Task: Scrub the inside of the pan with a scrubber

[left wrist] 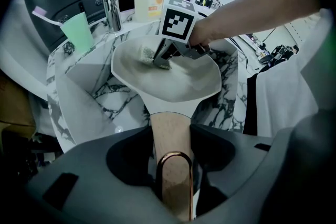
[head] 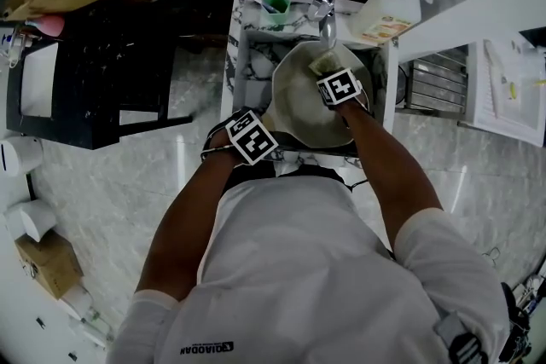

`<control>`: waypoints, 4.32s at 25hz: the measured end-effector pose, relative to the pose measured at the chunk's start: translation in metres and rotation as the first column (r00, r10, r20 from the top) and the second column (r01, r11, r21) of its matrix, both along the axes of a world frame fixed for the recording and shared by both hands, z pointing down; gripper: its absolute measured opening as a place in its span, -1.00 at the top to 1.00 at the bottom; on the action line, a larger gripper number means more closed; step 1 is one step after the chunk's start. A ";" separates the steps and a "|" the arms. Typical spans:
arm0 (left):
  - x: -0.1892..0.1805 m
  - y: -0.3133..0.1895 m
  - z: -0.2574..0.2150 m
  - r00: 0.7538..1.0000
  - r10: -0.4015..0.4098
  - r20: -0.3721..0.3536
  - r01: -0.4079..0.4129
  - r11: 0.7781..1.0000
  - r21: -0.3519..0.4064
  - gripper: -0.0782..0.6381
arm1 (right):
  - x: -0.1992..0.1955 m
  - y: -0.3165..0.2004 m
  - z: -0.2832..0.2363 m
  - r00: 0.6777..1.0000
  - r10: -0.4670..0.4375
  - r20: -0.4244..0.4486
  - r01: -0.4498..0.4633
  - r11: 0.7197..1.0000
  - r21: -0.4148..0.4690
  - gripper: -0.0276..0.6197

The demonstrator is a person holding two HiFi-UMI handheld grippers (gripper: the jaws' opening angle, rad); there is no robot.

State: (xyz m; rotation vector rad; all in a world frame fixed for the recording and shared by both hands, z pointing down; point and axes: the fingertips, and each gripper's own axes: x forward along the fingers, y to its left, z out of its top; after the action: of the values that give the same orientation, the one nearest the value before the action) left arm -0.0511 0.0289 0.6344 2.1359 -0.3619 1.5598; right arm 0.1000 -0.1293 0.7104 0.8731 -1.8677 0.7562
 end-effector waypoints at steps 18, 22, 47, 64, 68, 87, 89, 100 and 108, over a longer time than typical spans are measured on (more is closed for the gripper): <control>-0.001 -0.001 0.002 1.000 0.004 0.004 -0.004 1.000 0.005 0.15 | -0.023 0.003 0.005 0.983 0.095 0.158 -0.081 0.992 -0.094 0.72; -0.001 0.000 0.001 1.000 0.003 0.003 -0.003 1.000 0.003 0.15 | -0.035 0.009 0.001 0.980 0.081 0.182 -0.063 0.993 -0.101 0.72; 0.000 -0.001 0.001 1.000 0.004 0.004 -0.004 1.000 0.004 0.15 | -0.106 0.053 -0.015 0.930 -0.002 0.368 0.054 0.990 -0.132 0.72; 0.000 0.000 0.001 1.000 0.005 0.003 -0.005 1.000 0.000 0.14 | -0.097 0.059 -0.036 0.931 -0.057 0.361 0.104 0.988 -0.113 0.72; 0.000 0.001 0.000 1.000 0.006 0.002 -0.006 1.000 0.002 0.14 | -0.070 0.050 -0.053 0.957 -0.123 0.262 0.136 0.990 -0.035 0.72; 0.001 0.000 0.000 1.000 0.005 0.002 -0.005 1.000 0.003 0.14 | 0.037 0.051 0.016 0.925 -0.240 -0.294 0.206 0.968 -0.142 0.72; 0.001 0.000 0.000 1.000 0.005 0.002 -0.005 1.000 0.005 0.14 | 0.039 0.050 0.018 0.928 -0.232 -0.292 0.197 0.970 -0.145 0.72; 0.000 0.000 0.001 1.000 0.006 0.004 -0.006 1.000 0.007 0.14 | 0.038 0.077 0.021 0.978 -0.100 -0.185 0.047 0.962 -0.269 0.72; 0.001 0.000 0.001 1.000 0.007 0.005 -0.007 1.000 0.004 0.14 | 0.036 0.096 0.019 0.988 -0.035 -0.149 -0.018 0.941 -0.338 0.72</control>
State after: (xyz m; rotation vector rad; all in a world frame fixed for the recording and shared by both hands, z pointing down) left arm -0.0502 0.0288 0.6354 2.1389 -0.3606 1.5697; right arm 0.1358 -0.0332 0.7298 0.6801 -1.5451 0.9448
